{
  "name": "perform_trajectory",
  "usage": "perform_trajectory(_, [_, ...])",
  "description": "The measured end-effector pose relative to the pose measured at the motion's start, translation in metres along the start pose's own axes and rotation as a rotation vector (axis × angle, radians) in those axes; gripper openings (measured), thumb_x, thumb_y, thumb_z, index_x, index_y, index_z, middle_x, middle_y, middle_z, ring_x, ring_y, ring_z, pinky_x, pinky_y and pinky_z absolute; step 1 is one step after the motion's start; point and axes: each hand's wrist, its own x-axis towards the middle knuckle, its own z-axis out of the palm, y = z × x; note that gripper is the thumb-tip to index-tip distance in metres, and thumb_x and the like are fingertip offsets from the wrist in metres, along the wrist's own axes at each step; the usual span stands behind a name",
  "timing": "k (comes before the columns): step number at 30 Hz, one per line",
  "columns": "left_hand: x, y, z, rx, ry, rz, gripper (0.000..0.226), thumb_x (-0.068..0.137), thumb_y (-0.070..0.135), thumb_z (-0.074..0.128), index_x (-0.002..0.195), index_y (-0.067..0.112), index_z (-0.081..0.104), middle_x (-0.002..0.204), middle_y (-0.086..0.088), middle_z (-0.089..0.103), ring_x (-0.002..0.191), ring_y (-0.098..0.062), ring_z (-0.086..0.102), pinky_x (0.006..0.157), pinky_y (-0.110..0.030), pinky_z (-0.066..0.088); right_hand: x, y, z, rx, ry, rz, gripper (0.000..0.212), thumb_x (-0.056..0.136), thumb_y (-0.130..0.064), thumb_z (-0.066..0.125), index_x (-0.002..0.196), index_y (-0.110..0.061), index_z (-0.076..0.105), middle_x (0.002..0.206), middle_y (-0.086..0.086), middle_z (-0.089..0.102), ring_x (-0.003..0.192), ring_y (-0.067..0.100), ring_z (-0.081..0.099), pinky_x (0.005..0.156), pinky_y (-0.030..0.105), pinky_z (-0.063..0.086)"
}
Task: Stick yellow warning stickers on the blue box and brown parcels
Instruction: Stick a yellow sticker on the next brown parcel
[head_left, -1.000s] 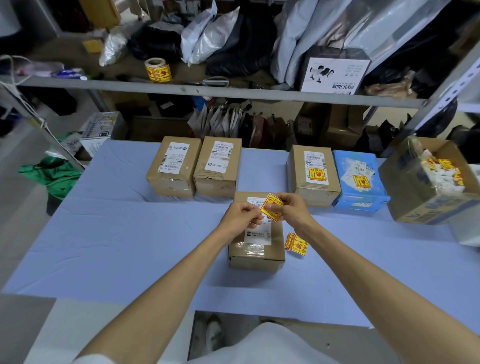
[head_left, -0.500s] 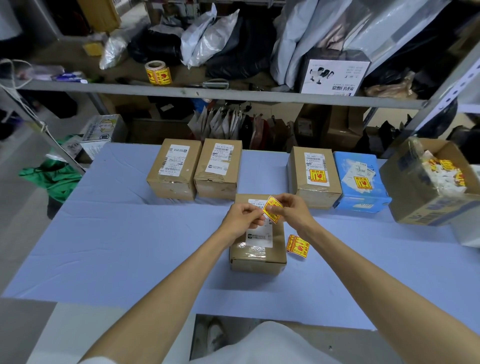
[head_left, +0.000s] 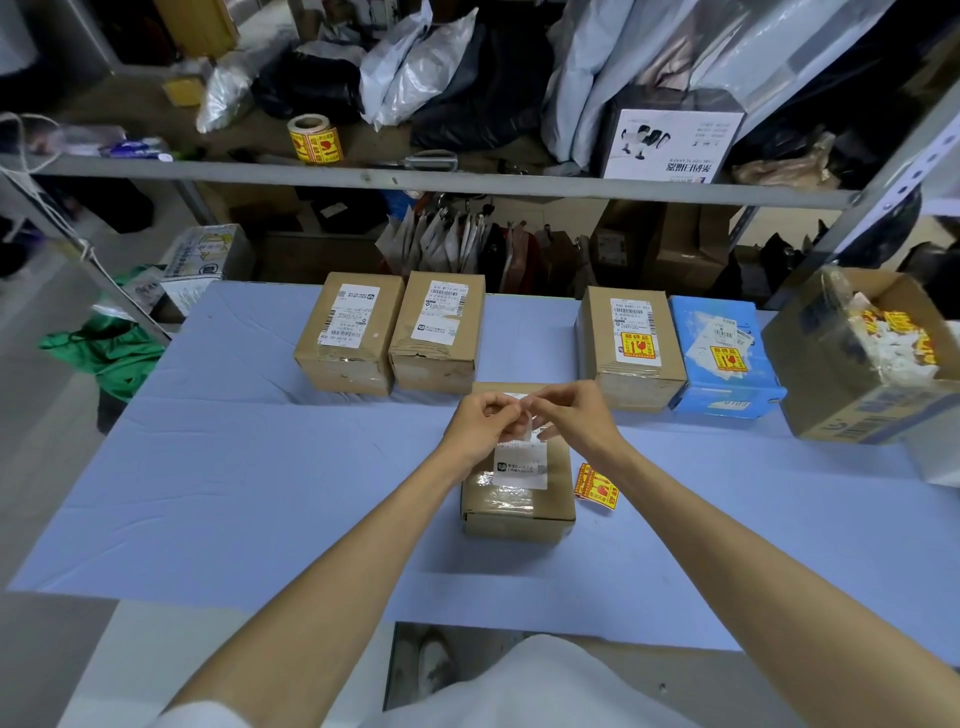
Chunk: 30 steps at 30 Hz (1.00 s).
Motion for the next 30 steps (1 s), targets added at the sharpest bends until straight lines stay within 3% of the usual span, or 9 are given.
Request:
perform_trajectory(6, [0.003,-0.004,0.001,-0.053,0.051,-0.078,0.015,0.092,0.014,0.049,0.084,0.009,0.061,0.072,-0.002,0.07,0.068,-0.009,0.067,0.067,-0.019,0.052,0.002,0.0,0.003,0.026,0.057,0.034,0.017,0.091,-0.009,0.06,0.08,-0.01,0.072,0.071,0.008,0.072,0.063,0.019,0.07,0.063,0.032,0.057])
perform_trajectory(11, [0.007,-0.001,0.004,-0.045,0.034,-0.084,0.037,0.09,0.047,0.058,0.077,0.013,0.062,0.065,0.001,0.065,0.059,-0.008,0.061,0.06,-0.018,0.048,0.001,-0.003,0.007,-0.006,0.018,-0.036,0.016,0.091,-0.016,0.062,0.085,-0.007,0.074,0.075,0.009,0.073,0.067,0.021,0.071,0.059,0.025,0.056])
perform_trajectory(16, [0.009,-0.006,0.001,-0.044,0.041,-0.102,0.028,0.096,0.032,0.054,0.094,0.004,0.06,0.072,-0.004,0.065,0.063,-0.008,0.061,0.063,-0.018,0.05,0.002,-0.003,0.007,0.048,0.066,0.01,0.016,0.092,-0.012,0.06,0.083,-0.005,0.071,0.073,0.011,0.071,0.065,0.022,0.07,0.057,0.023,0.056])
perform_trajectory(21, [0.009,-0.004,0.004,-0.111,0.063,-0.162,0.016,0.097,0.016,0.041,0.091,0.012,0.055,0.074,-0.004,0.068,0.064,-0.011,0.064,0.058,-0.02,0.051,0.004,-0.004,0.002,0.183,0.185,0.063,0.016,0.09,-0.005,0.058,0.078,-0.007,0.068,0.068,0.004,0.068,0.055,0.015,0.067,0.054,0.023,0.055])
perform_trajectory(24, [0.01,0.001,0.007,-0.153,0.064,-0.183,0.024,0.098,0.03,0.042,0.097,0.012,0.059,0.061,0.001,0.068,0.057,-0.01,0.063,0.056,-0.022,0.048,0.002,-0.005,0.002,0.126,0.13,0.047,0.016,0.09,-0.006,0.058,0.079,-0.008,0.07,0.068,0.006,0.07,0.057,0.017,0.068,0.056,0.024,0.056])
perform_trajectory(27, [0.013,0.002,0.008,-0.082,0.057,-0.164,0.039,0.093,0.049,0.051,0.093,0.012,0.063,0.064,0.0,0.066,0.058,-0.01,0.061,0.055,-0.022,0.047,0.002,-0.007,0.002,0.132,0.104,0.037,0.016,0.091,-0.007,0.059,0.08,-0.007,0.07,0.067,0.005,0.07,0.059,0.018,0.069,0.057,0.025,0.056])
perform_trajectory(30, [0.014,-0.003,0.006,-0.014,0.066,-0.149,0.035,0.096,0.04,0.05,0.098,0.007,0.063,0.071,-0.001,0.067,0.06,-0.009,0.059,0.058,-0.02,0.049,0.004,-0.007,0.0,0.141,0.111,0.045,0.015,0.092,-0.007,0.058,0.082,-0.006,0.069,0.07,0.008,0.071,0.06,0.02,0.07,0.058,0.027,0.058])
